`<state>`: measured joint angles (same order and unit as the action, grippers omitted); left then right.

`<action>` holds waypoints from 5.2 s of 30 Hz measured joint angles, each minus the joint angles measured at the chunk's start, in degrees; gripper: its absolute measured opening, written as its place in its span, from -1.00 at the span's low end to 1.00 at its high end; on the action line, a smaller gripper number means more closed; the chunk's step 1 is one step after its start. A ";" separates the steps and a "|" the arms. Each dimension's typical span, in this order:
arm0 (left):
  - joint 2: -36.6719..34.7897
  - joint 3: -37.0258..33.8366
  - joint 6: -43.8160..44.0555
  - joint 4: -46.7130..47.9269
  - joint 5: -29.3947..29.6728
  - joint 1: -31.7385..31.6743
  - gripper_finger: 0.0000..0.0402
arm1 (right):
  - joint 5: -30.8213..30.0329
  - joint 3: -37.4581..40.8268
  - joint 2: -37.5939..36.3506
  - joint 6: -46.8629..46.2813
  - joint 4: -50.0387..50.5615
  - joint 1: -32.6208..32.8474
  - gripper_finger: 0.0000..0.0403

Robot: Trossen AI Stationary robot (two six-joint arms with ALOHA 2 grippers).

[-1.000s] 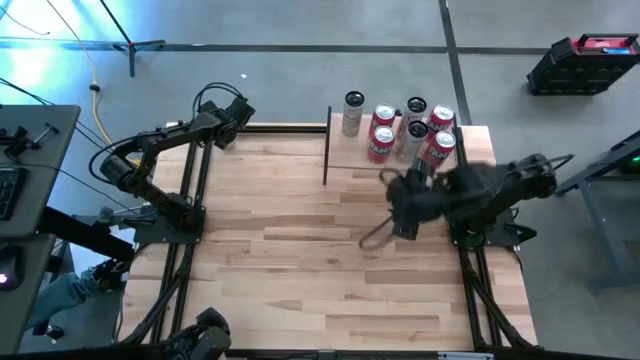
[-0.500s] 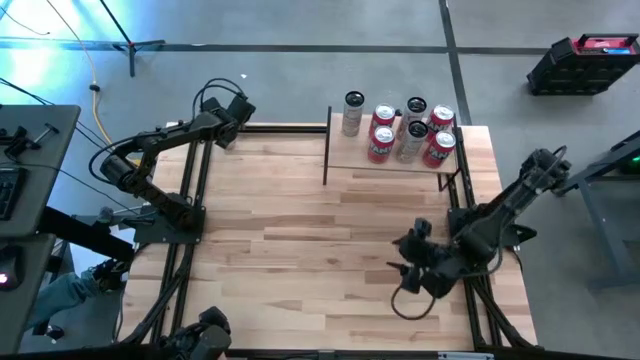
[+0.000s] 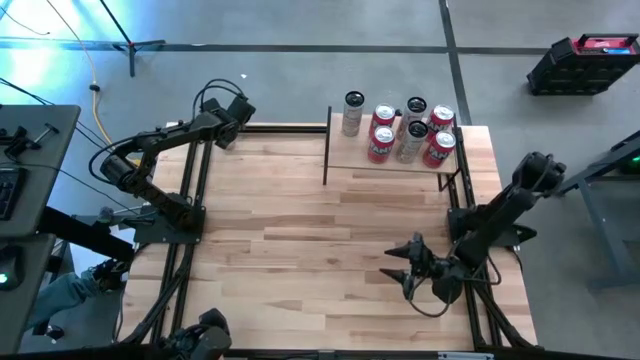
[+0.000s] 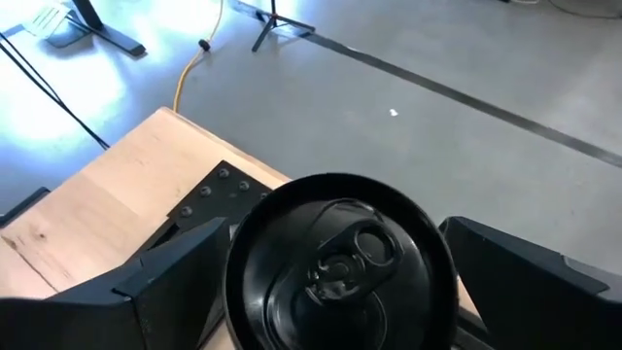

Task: Place canned beverage on shelf
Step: Put the white soda can on the shelf aligned with the other white soda can

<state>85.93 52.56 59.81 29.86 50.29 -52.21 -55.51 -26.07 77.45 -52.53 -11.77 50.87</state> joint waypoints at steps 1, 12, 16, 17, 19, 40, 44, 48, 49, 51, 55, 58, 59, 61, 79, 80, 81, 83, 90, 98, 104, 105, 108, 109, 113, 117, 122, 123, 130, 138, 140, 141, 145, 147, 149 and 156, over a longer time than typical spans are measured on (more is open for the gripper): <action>0.00 0.00 0.00 0.12 0.02 0.00 0.87 | 0.01 0.71 1.02 -0.01 -2.11 0.20 0.25; 0.00 -0.37 1.62 1.47 4.83 2.14 0.73 | 0.09 -2.45 8.53 3.67 -4.47 0.61 0.25; -0.02 -0.37 1.90 1.23 4.91 2.36 0.62 | -0.04 -2.49 8.55 3.59 -4.41 0.61 0.25; 0.01 -0.37 2.06 1.14 4.91 2.36 0.60 | -0.09 -2.49 8.55 3.55 -4.42 0.61 0.25; 0.59 -0.37 2.05 0.81 5.03 2.40 0.57 | -0.16 -2.49 8.55 3.56 -4.42 0.61 0.25; 2.23 -0.42 2.50 -0.28 6.02 1.99 0.36 | -0.03 -2.49 8.55 3.51 -4.81 0.55 0.25; 2.23 -0.42 1.58 -0.45 6.02 1.99 0.19 | 0.77 -2.49 8.55 3.75 -4.79 0.55 0.25; 2.00 -0.40 -0.05 -0.46 5.85 2.22 0.19 | 3.19 -2.49 8.55 6.23 -4.73 0.55 0.25; 1.55 -0.42 -1.10 -0.16 5.50 2.35 0.19 | 3.38 -2.49 8.55 6.52 -4.75 0.55 0.25; 0.37 -0.46 -3.52 0.38 5.05 2.86 0.19 | 3.39 -2.49 8.55 6.69 -4.57 0.55 0.25; -4.30 -0.46 -7.84 0.72 5.33 4.31 0.19 | -4.45 -2.49 8.57 5.35 -4.21 0.55 0.25; -8.00 -0.46 -10.98 0.84 5.37 6.27 0.19 | -12.04 -2.49 8.57 3.65 -3.63 0.12 0.25; -9.30 -0.46 -12.14 0.82 5.40 7.13 0.19 | -12.79 -2.49 8.57 3.59 -3.35 -0.08 0.25; -11.73 -0.44 -14.62 0.76 5.24 9.18 0.19 | -13.21 -2.49 8.57 3.47 -2.94 -0.62 0.25; -28.51 -0.09 -36.07 0.80 -4.71 44.40 0.19 | -10.38 -2.47 12.79 -1.33 -2.23 -4.50 0.25; -28.79 0.47 -35.48 0.51 -4.71 46.18 0.19 | -10.42 -2.48 12.79 -1.23 -2.23 -4.50 0.25; -28.77 1.26 -34.79 -0.16 -4.71 47.88 0.19 | -10.44 -2.47 12.79 -1.23 -2.23 -4.56 0.25; -27.92 3.20 -34.97 -2.33 -4.53 51.38 0.19 | -10.38 -2.48 12.79 -1.22 -2.23 -4.98 0.25; -19.12 10.07 -42.34 -13.13 -2.20 60.86 0.19 | -7.47 -2.47 12.77 0.06 -2.49 -7.28 0.25; -5.72 22.07 -38.01 -17.31 2.78 63.60 0.19 | -6.62 -2.47 12.77 -0.14 -2.95 -7.85 0.25; 4.94 34.32 -39.42 -17.30 7.57 63.01 0.19 | -5.61 -2.47 12.77 -0.41 -3.19 -7.85 0.25; 6.33 36.04 -39.36 -17.38 8.79 62.74 0.19 | -5.25 -2.48 12.77 -0.83 -3.17 -7.85 0.25; 9.67 39.77 -36.71 -17.23 11.94 61.62 0.19 | -4.03 -2.47 12.77 -1.59 -3.19 -7.85 0.25; 10.58 40.71 -35.63 -17.28 12.41 61.07 0.19 | -3.95 -2.47 12.77 -1.61 -3.20 -7.85 0.25; 12.76 41.77 -30.13 -17.02 14.86 58.86 0.19 | -3.45 -2.47 12.77 -1.56 -3.63 -7.85 0.25; 13.66 41.79 -23.39 -14.18 11.64 55.96 0.19 | -1.41 -2.48 12.77 -1.65 -3.86 -7.85 0.25; 13.70 41.79 -21.67 -12.95 7.34 53.71 0.19 | -1.29 -2.49 12.75 -1.52 -4.05 -7.85 0.25; 13.68 41.83 -21.92 -13.04 7.64 53.68 0.19 | -1.30 -2.47 12.75 -1.50 -4.05 -7.96 0.25; 14.90 50.01 -28.03 -10.44 9.40 54.81 0.20 | -1.12 -2.47 12.75 -1.03 -4.02 -10.87 0.25; 19.99 55.80 -20.74 -0.65 12.78 54.67 0.20 | 3.72 -2.47 12.72 -1.45 -4.68 -12.74 0.25; 21.31 55.76 -18.42 -0.21 12.09 53.38 0.20 | 3.75 -2.47 12.72 -1.45 -4.92 -12.62 0.25; 21.79 55.74 -17.52 -0.06 10.86 52.69 0.20 | 3.93 -2.47 12.72 -1.45 -5.41 -12.53 0.25; 22.93 55.74 -14.23 0.52 8.89 50.30 0.20 | 5.21 -2.47 12.72 -1.45 -6.24 -12.22 0.25; 23.78 55.74 -13.59 1.12 8.55 49.35 0.20 | 5.25 -2.47 12.72 -1.32 -6.23 -12.22 0.25; 24.41 55.74 -12.70 2.82 8.09 48.50 0.20 | 5.40 -2.47 12.72 -1.16 -6.32 -12.22 0.25; 24.96 55.69 -10.44 5.04 5.34 46.14 0.20 | 6.27 -2.47 12.72 -1.43 -6.14 -12.22 0.25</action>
<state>110.89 108.25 49.36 34.90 55.62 -6.06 -49.24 -28.53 90.17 -53.95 -17.91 38.65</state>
